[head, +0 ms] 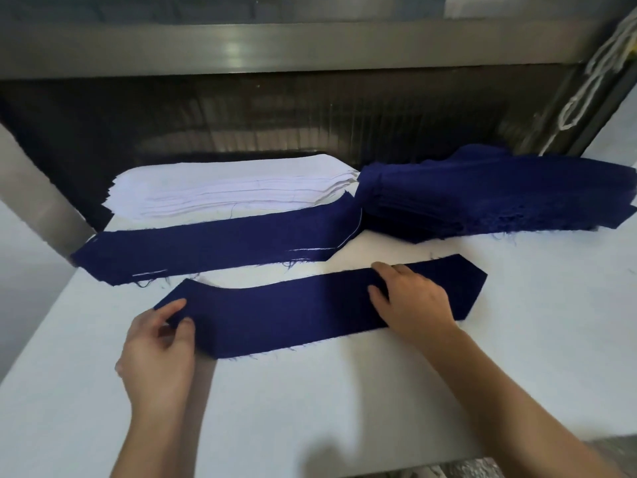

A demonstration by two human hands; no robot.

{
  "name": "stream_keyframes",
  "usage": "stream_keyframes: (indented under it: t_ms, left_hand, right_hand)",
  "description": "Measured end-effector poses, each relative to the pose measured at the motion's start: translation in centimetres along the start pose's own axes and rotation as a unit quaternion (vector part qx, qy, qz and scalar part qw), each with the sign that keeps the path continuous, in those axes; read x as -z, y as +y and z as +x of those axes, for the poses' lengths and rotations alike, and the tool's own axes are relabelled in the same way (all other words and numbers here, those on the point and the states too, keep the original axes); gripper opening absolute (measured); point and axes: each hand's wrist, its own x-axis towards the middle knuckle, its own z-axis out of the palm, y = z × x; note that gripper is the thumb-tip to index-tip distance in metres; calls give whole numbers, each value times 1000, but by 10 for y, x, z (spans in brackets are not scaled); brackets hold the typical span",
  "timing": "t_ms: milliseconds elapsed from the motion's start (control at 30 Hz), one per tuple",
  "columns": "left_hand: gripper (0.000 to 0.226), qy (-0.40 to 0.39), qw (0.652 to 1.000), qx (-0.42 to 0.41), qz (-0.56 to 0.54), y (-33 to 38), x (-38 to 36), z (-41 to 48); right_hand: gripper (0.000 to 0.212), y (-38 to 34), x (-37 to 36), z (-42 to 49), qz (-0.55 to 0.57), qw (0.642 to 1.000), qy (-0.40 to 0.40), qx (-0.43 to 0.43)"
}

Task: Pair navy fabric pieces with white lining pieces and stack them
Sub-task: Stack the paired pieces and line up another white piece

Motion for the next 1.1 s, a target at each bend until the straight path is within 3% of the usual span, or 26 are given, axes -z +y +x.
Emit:
stream_keyframes:
  t_ms: [100,300,500,867,1100]
  left_hand:
    - [25,12,992,-30,123,-2,6,1]
    - [29,-95,956,-179,212,-4,3,-3]
    - [29,-87,944,-176,263,-12,4,4]
    - [33,-28,947,-206,246,19,-32,82]
    - [43,-23,958,-161,234,34,-63,145]
  right_hand:
    - [43,-4,-2,-3,-3,1000,-25,-15]
    - [43,-24,-7,-4,-2,999,-37,2]
    - [45,-32,-5,8,11,999,-39,-15]
    - [51,-54,-8,108,118,989,78,39]
    - [54,-57,-20,175,125,991,38,-1]
